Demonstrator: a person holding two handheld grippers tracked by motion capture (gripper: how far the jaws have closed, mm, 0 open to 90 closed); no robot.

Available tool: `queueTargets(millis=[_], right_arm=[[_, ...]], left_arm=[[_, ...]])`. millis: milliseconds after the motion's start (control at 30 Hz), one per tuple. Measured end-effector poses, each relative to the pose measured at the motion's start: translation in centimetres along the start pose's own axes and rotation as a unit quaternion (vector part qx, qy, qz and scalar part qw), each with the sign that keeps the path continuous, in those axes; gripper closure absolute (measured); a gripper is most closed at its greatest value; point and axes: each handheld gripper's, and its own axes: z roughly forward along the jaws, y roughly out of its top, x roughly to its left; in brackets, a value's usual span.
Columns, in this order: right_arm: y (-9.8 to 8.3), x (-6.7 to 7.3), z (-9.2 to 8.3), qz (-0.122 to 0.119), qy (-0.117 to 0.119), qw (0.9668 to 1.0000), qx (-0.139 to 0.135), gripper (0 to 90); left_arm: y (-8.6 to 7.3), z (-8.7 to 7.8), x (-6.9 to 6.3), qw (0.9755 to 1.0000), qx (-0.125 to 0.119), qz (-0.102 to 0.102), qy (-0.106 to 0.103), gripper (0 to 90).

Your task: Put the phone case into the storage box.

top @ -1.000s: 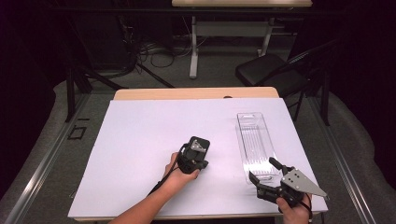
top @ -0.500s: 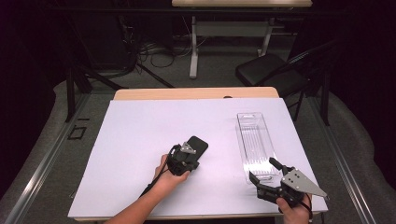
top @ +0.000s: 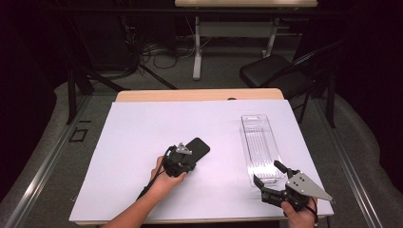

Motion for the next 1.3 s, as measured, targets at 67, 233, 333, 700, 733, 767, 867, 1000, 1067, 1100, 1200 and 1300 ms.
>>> queueTargets(millis=[67, 233, 333, 700, 733, 767, 867, 1000, 1067, 1100, 1200, 1300], right_arm=[[0.0, 0.0, 0.0, 0.0, -0.001, 1.0, 0.001, 14.0], [0.0, -0.1, -0.1, 0.002, -0.002, 1.0, -0.001, 14.0], [0.0, -0.1, -0.1, 0.002, -0.003, 1.0, 0.001, 14.0], [0.0, -0.1, -0.2, 0.004, -0.004, 1.0, 0.0, 14.1], [0.0, -0.1, -0.2, 0.004, -0.004, 1.0, 0.0, 14.1], [0.0, -0.1, -0.2, 0.004, -0.004, 1.0, 0.001, 14.0], [0.0, -0.1, -0.1, 0.004, -0.003, 1.0, 0.0, 14.0], [0.0, -0.1, -0.1, 0.002, -0.003, 1.0, -0.002, 14.0], [0.0, -0.1, -0.1, 0.002, -0.003, 1.0, -0.002, 14.0], [0.0, -0.1, -0.1, 0.002, -0.003, 1.0, -0.002, 14.0], [0.0, -0.1, 0.0, 0.004, -0.003, 1.0, -0.001, 14.1], [0.0, -0.1, -0.1, 0.004, -0.003, 1.0, -0.001, 14.1]], left_arm=[[0.0, -0.1, 0.2, 1.0, 0.0, 0.0, 0.002, 90.0], [-0.3, -0.3, 0.6, 1.0, -0.001, -0.005, 0.005, 90.0], [-0.3, -0.4, 0.8, 1.0, 0.0, -0.006, 0.007, 90.0], [-0.5, -0.7, 1.3, 0.9999, 0.001, -0.009, 0.008, 90.0], [-0.5, -0.7, 1.3, 0.9999, 0.002, -0.008, 0.008, 90.0], [-0.5, -0.7, 1.3, 0.9999, 0.002, -0.008, 0.008, 90.0], [-0.4, -0.9, 1.2, 0.9999, -0.001, -0.01, 0.005, 90.0], [-0.1, -1.6, 1.1, 1.0, -0.005, -0.004, 0.004, 86.9], [0.2, -1.9, 1.1, 1.0, -0.007, -0.003, 0.006, 84.2], [0.3, -2.1, 1.2, 0.9999, -0.01, -0.003, 0.005, 82.6], [0.7, -2.7, 1.4, 0.9998, -0.014, 0.0, 0.013, 76.6], [1.2, -3.1, 1.7, 0.9998, -0.007, -0.003, 0.017, 70.4]])
